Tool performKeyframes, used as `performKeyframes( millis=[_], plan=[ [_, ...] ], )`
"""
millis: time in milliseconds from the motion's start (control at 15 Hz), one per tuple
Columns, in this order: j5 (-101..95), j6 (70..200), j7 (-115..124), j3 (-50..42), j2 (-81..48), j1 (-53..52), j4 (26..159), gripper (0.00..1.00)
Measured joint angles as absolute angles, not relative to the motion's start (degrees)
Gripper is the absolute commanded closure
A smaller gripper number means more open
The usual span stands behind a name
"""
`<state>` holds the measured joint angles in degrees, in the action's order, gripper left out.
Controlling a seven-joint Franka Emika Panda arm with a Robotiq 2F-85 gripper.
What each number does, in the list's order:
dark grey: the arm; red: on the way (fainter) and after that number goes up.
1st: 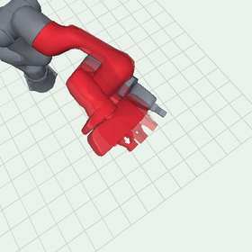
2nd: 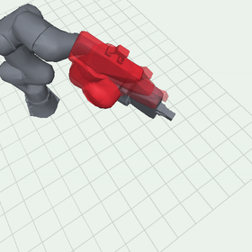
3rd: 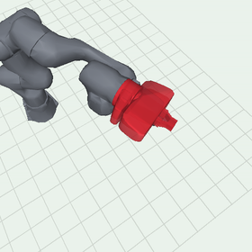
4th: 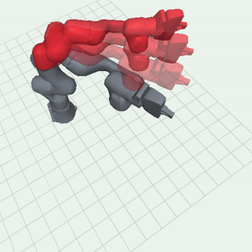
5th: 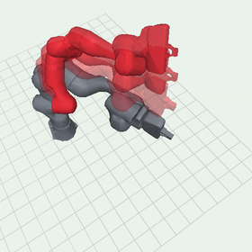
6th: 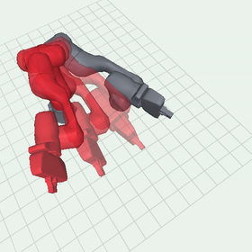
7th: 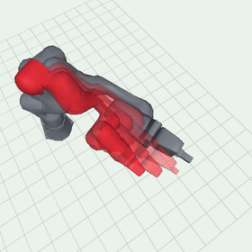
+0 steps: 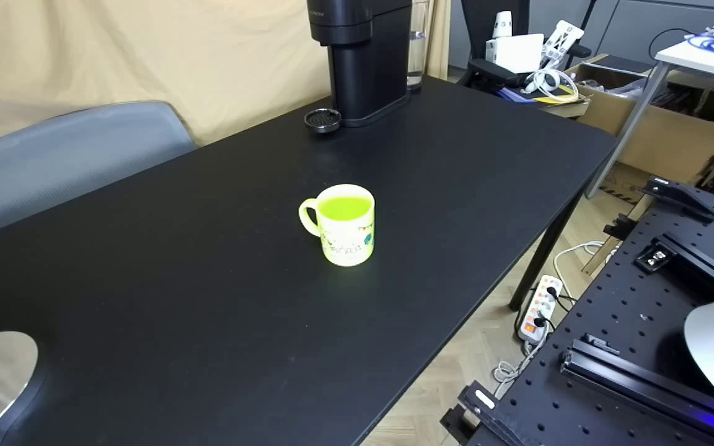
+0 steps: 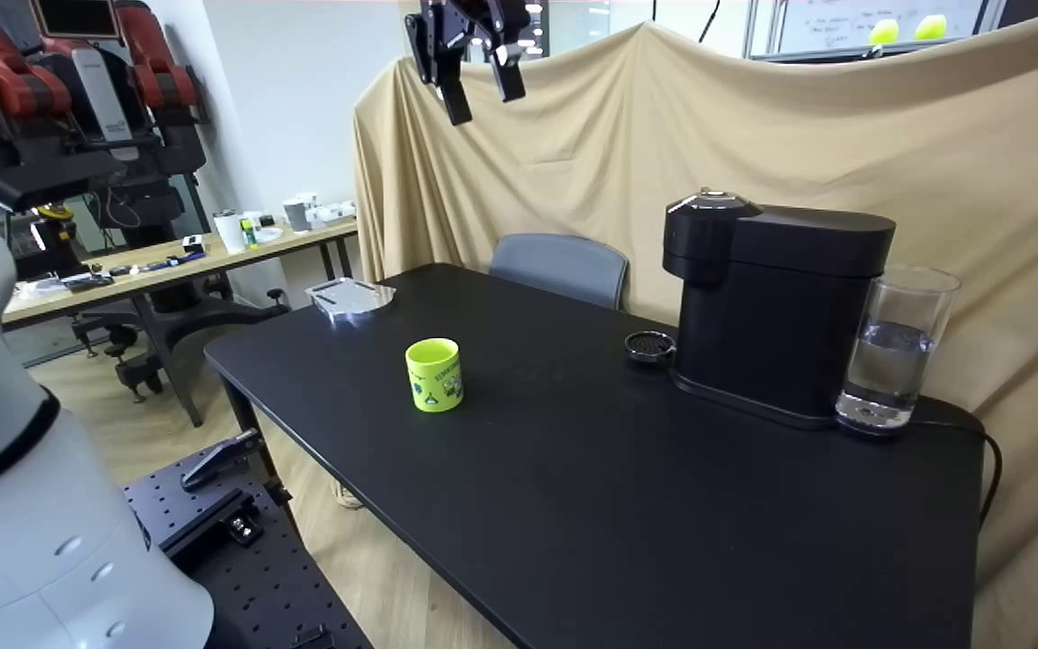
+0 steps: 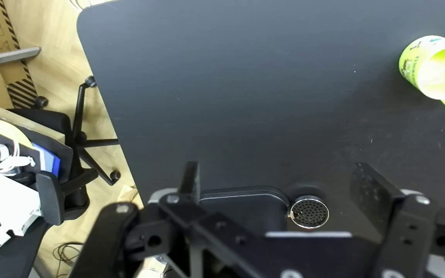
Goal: Move the cup away from you
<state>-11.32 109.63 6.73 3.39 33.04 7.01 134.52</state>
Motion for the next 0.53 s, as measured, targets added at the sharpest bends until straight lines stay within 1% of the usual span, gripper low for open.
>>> performKeyframes(
  millis=[200,533],
  plan=[
    [-9.6,113.6,5.4,2.9,32.1,4.9,136.0,0.0],
    [-5.4,125.6,2.3,3.0,26.8,-0.1,142.7,0.0]
  ],
)
